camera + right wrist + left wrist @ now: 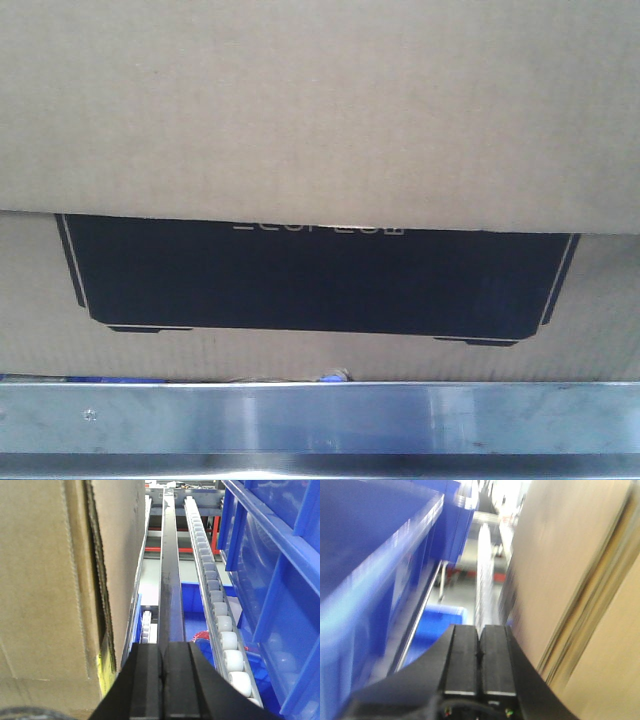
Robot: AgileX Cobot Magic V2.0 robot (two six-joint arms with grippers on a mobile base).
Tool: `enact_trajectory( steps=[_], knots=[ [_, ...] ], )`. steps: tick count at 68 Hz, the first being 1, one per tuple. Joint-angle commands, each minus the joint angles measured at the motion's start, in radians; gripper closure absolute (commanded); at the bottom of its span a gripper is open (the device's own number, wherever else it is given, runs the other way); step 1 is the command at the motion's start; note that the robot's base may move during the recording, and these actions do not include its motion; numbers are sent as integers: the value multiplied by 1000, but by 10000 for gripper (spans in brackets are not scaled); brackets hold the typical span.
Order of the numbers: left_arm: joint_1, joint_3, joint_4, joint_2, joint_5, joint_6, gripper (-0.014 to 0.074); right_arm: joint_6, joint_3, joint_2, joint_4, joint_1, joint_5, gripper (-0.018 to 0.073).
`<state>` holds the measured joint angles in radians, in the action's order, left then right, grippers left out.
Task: Grab box from left shelf to table start
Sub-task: 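Clamp the brown cardboard box's side walls with both grippers on the shelf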
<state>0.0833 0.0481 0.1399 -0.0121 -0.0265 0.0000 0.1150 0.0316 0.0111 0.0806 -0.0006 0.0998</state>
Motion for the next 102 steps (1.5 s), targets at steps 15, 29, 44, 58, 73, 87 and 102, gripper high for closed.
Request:
enact_trajectory(
  steps=[15, 29, 44, 58, 73, 87, 102],
  knots=[
    [0, 218, -43, -10, -31, -8, 482, -5, 3, 10, 2, -5, -90, 504],
    [0, 318, -45, 18, -120, -8, 243, -5, 3, 10, 2, -5, -90, 504],
    [0, 591, -45, 199, -383, -8, 262, -5, 3, 10, 2, -5, -90, 504],
    [0, 916, -13, 493, -733, -6, 261, -5, 3, 10, 2, -5, -90, 504],
    [127, 1084, -29, 749, -830, -6, 261, -5, 3, 9, 2, -5, -90, 504],
    [149, 1220, -70, 979, -949, -6, 262, -5, 3, 9, 2, -5, -90, 504],
    [149, 1374, -70, 1187, -1094, -34, 262, -5, 3, 9, 2, -5, -91, 504]
  ],
)
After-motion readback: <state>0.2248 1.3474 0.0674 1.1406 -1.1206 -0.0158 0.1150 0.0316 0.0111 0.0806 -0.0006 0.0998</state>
